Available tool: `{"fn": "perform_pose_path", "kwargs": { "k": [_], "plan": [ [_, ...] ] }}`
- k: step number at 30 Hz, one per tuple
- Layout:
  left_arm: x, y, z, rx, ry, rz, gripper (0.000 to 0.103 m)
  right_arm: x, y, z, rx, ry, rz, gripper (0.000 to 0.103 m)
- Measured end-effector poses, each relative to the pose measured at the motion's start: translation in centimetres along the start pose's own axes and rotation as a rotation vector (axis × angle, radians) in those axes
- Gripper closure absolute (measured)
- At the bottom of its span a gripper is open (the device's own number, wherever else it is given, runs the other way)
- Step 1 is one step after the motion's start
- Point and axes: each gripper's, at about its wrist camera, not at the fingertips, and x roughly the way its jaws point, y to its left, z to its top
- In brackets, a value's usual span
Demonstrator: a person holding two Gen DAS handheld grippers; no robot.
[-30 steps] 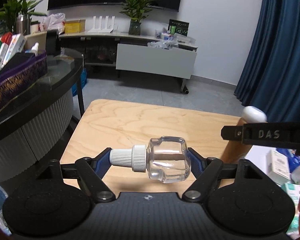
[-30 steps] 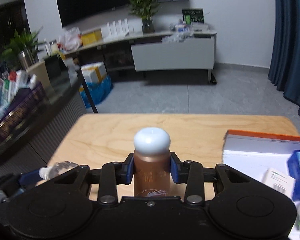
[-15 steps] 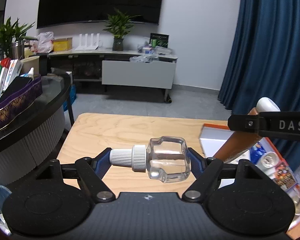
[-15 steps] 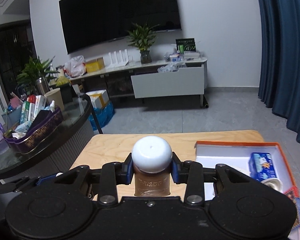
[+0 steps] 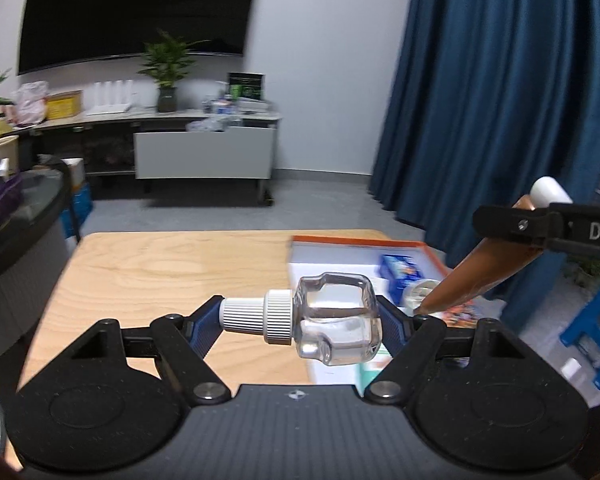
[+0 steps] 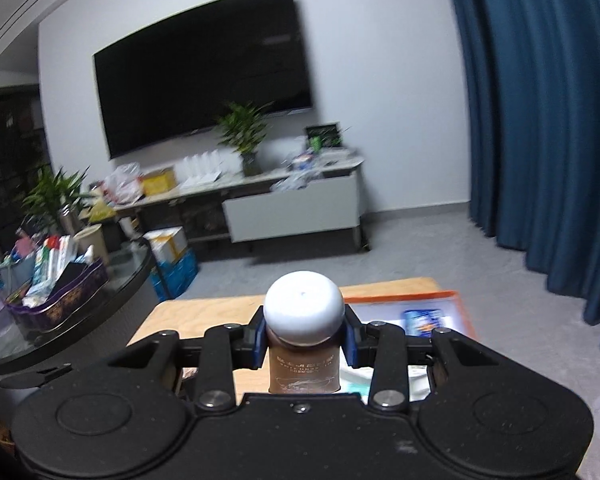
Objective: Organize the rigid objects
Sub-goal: 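Carry the copper tube with right gripper while left carries the glass bottle over the box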
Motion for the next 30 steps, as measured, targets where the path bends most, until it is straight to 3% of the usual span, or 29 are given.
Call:
{"fn": "perform_pose_path", "kwargs": {
  "k": [13,30],
  "plan": [
    [0.7,-5.3,-0.8,0.066,0.003,-0.096,0.024,-5.0,-7.6,-1.5,0.086,-0.041,-0.117,0.059],
    [1.9,-6.3,-1.5,0.087,0.03,-0.088,0.024,-3.9,-9.6,-2.4,0.067,0.003,-0.138,0.059]
  ]
}}
